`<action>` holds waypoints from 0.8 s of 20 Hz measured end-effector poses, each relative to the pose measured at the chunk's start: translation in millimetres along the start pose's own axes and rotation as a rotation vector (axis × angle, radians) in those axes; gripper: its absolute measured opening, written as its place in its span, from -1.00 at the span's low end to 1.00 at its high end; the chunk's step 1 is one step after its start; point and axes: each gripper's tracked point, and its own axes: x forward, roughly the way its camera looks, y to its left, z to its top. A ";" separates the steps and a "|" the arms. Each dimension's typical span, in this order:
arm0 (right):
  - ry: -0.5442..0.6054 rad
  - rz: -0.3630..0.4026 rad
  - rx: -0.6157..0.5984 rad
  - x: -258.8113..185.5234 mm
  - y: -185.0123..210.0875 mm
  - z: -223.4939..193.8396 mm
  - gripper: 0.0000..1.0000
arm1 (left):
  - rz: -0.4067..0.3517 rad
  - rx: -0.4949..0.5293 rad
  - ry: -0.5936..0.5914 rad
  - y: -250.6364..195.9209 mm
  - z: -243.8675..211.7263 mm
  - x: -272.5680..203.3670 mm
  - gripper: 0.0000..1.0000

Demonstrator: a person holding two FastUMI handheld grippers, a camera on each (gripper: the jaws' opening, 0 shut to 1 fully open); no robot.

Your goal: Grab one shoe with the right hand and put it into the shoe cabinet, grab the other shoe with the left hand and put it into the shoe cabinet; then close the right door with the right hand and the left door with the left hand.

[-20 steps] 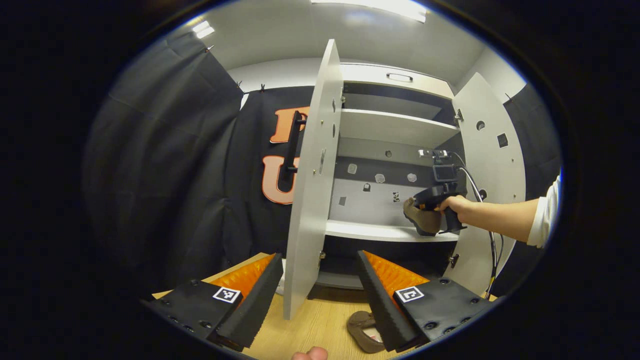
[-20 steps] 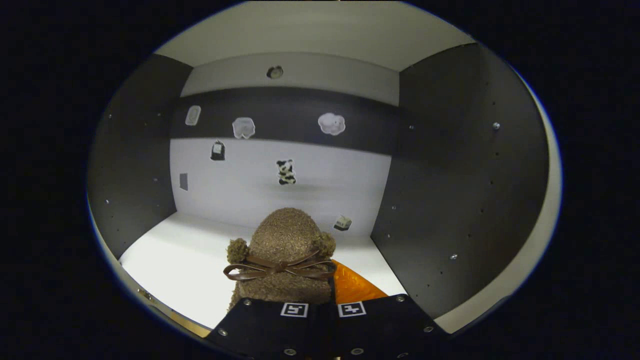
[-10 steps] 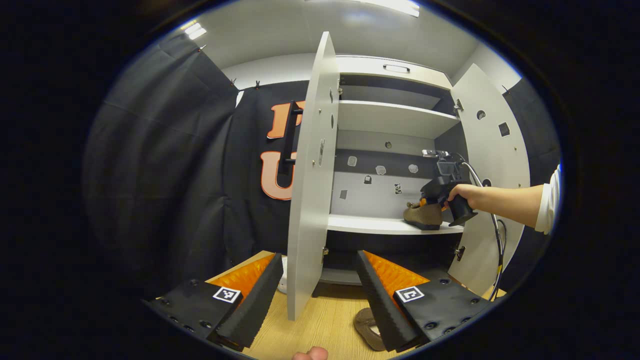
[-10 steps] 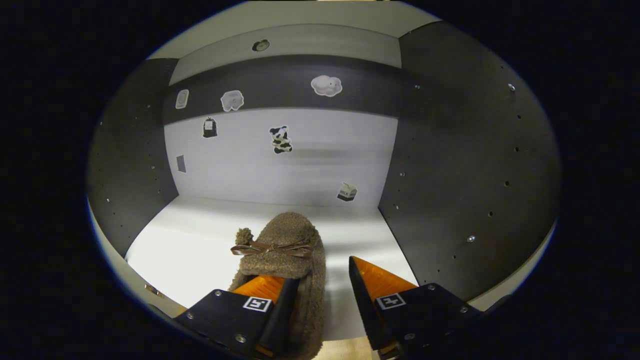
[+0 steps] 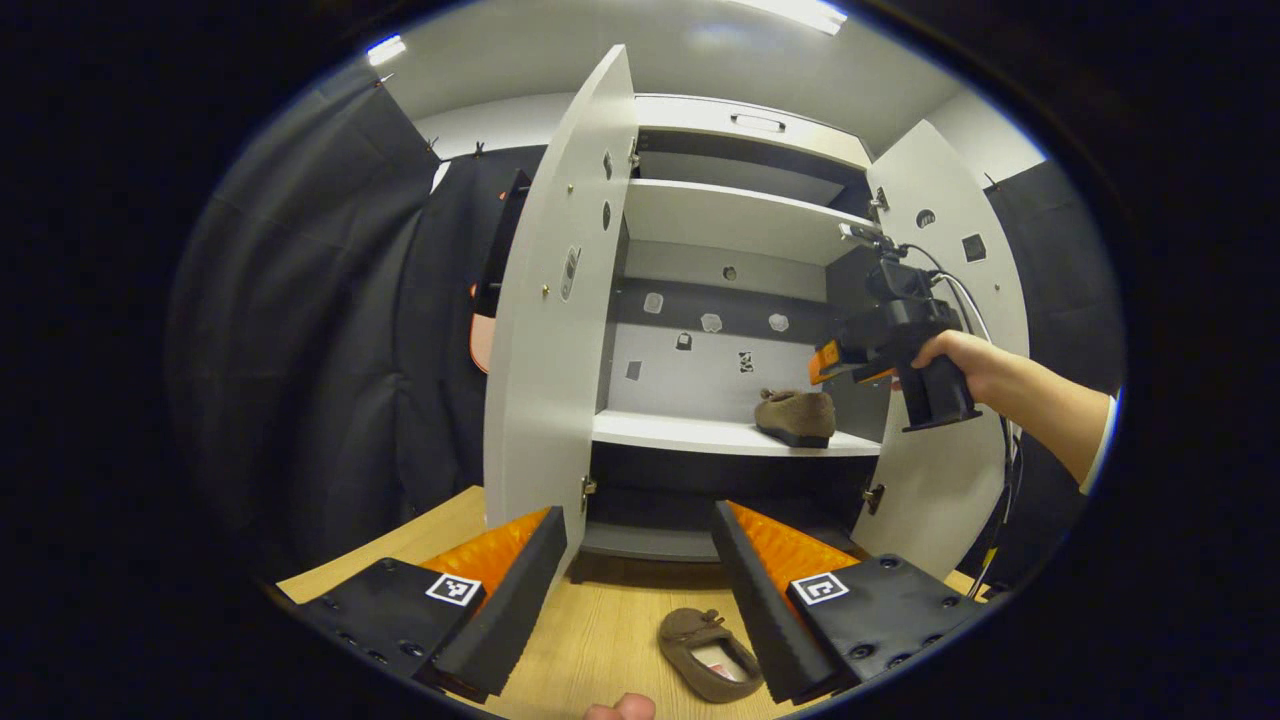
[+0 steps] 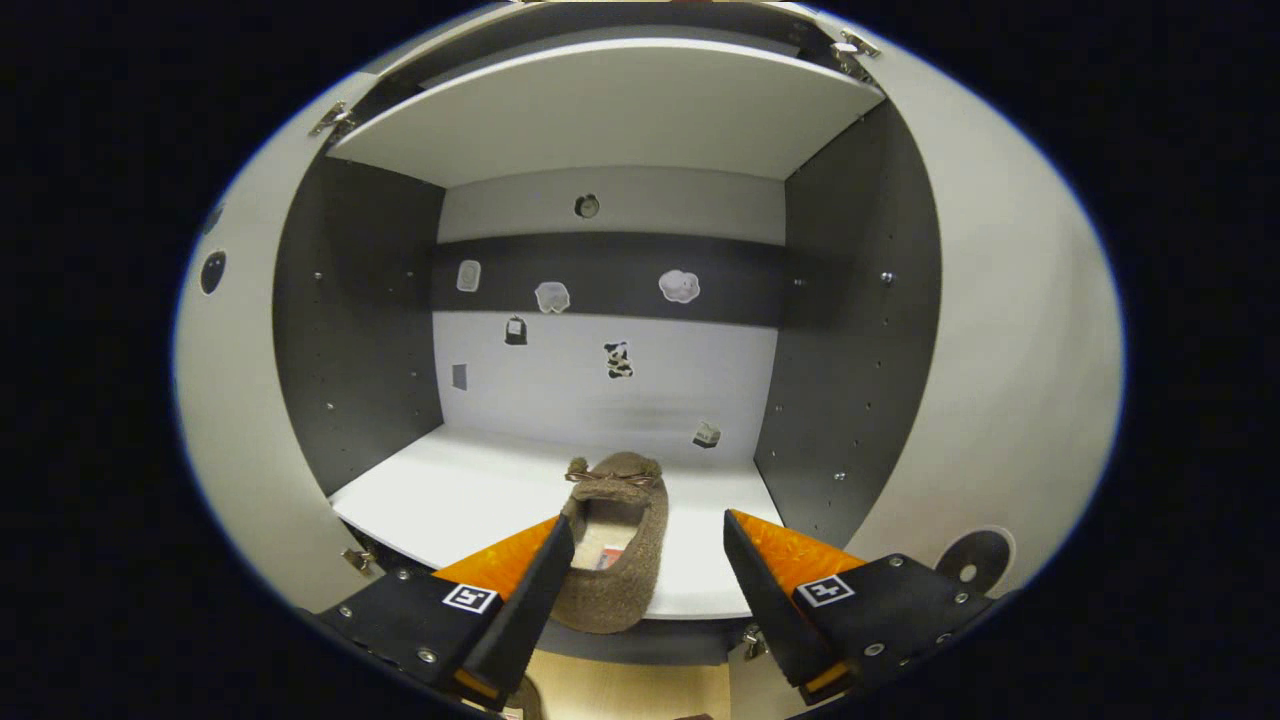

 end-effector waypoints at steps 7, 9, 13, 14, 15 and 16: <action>-0.172 0.060 0.023 -100.0 8.2 -6.6 0.87 | -0.070 -0.027 0.115 -28.1 -46.3 -2.7 0.94; -0.215 0.056 0.010 -129.9 7.0 -15.8 0.87 | -0.084 -0.028 0.165 -34.7 -67.7 -3.5 0.93; -0.269 0.050 0.036 -176.7 5.7 -45.0 0.87 | -0.137 -0.082 0.319 -52.8 -122.5 -8.9 0.94; -0.281 0.043 0.045 -187.3 2.8 -51.9 0.87 | -0.146 -0.100 0.358 -57.7 -136.5 -8.5 0.94; -0.295 0.035 0.052 -195.3 -0.6 -58.2 0.87 | -0.153 -0.107 0.392 -60.1 -149.7 -7.1 0.94; -0.307 0.026 0.055 -203.5 -4.4 -64.4 0.96 | -0.153 -0.107 0.423 -60.8 -163.3 -6.9 0.94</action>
